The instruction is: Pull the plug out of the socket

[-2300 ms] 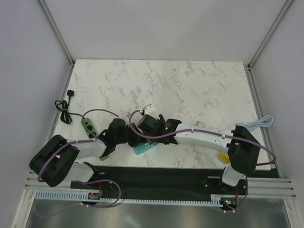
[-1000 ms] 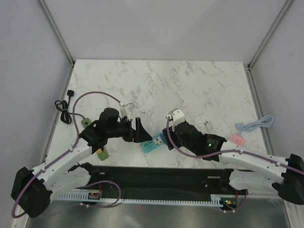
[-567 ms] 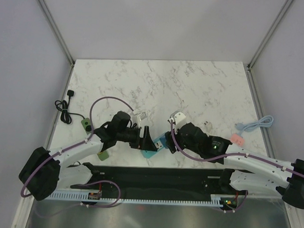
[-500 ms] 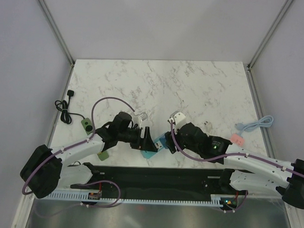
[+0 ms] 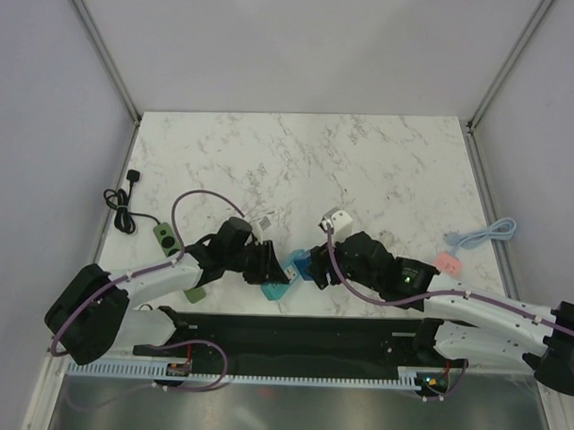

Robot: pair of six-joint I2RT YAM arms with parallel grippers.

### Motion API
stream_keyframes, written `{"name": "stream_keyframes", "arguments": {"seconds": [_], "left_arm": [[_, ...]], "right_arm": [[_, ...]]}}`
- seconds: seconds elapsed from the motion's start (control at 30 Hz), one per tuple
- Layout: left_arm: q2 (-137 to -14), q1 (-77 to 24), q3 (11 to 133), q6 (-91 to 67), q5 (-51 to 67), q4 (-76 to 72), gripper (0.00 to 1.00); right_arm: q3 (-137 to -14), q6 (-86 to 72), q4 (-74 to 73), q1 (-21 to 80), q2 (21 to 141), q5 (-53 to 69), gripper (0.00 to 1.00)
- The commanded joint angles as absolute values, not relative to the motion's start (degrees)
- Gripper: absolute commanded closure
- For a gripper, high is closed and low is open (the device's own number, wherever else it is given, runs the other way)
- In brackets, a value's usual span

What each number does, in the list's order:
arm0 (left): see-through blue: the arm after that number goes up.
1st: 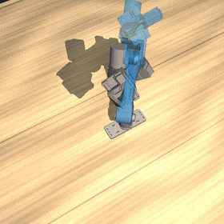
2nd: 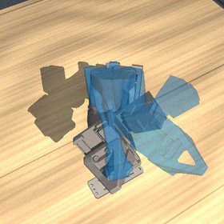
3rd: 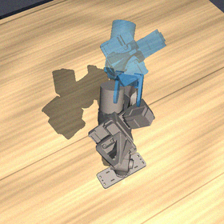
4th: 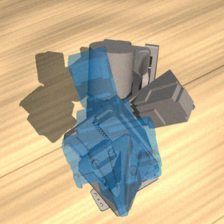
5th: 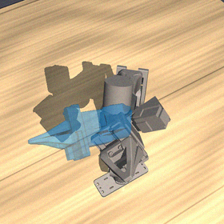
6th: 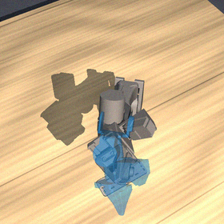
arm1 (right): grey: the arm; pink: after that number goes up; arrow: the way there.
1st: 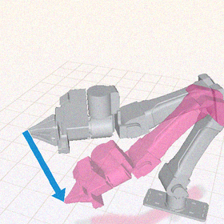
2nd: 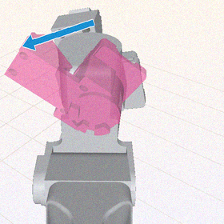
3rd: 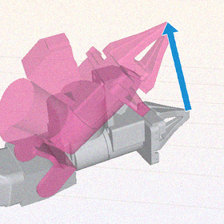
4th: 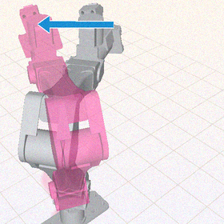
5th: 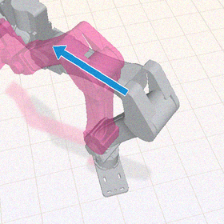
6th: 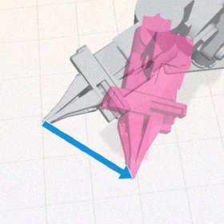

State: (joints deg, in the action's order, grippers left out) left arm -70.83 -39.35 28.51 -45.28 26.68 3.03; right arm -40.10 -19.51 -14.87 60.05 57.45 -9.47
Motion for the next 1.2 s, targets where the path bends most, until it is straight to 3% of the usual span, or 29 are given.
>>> {"name": "stream_keyframes", "arguments": {"seconds": [0.0,0.23,0.43,0.63,0.7,0.73,0.8,0.97,1.1,1.17], "left_arm": [[-68.7,-39.3,27.1,-50.3,19.5,2.5,0.98],[-69.8,-39.3,26.5,-48.4,20.7,2.5,0.98],[-69.9,-39.3,25.6,-46.4,19.8,1.5,0.98],[-72.5,-39.2,25.8,-45.4,19.7,0.3,0.98],[-73.7,-39.2,26.4,-45.4,20.3,-1.7,0.92],[-75.1,-39.2,26.8,-45.4,21.2,-2.1,0.84],[-76.5,-39.2,27.2,-45.2,22.6,-3.4,0.79],[-80.8,-39.0,29.3,-45.9,24.0,-4.2,0.45],[-82.5,-38.3,30.8,-46.0,26.5,-3.8,0.26],[-82.0,-38.0,31.6,-44.7,27.1,-2.7,0.22]], "right_arm": [[-38.4,-23.6,-10.3,60.1,55.5,-10.9,1.00],[-40.3,-29.3,-13.3,59.4,57.2,-21.0,1.00],[-48.6,-29.1,-16.8,52.0,67.8,-18.7,1.00],[-52.7,-22.2,-4.6,46.9,74.9,-27.0,1.00],[-49.9,-18.7,9.2,46.0,77.2,-29.7,1.00],[-48.4,-16.1,19.0,45.0,79.7,-31.4,1.00],[-48.7,-14.1,27.1,44.0,83.7,-32.8,1.00],[-55.0,-7.1,48.5,42.1,100.6,-41.4,1.00],[-66.2,-6.9,49.9,38.4,113.3,-39.9,1.00],[-68.8,-7.2,50.7,37.4,116.4,-38.4,1.00]]}}
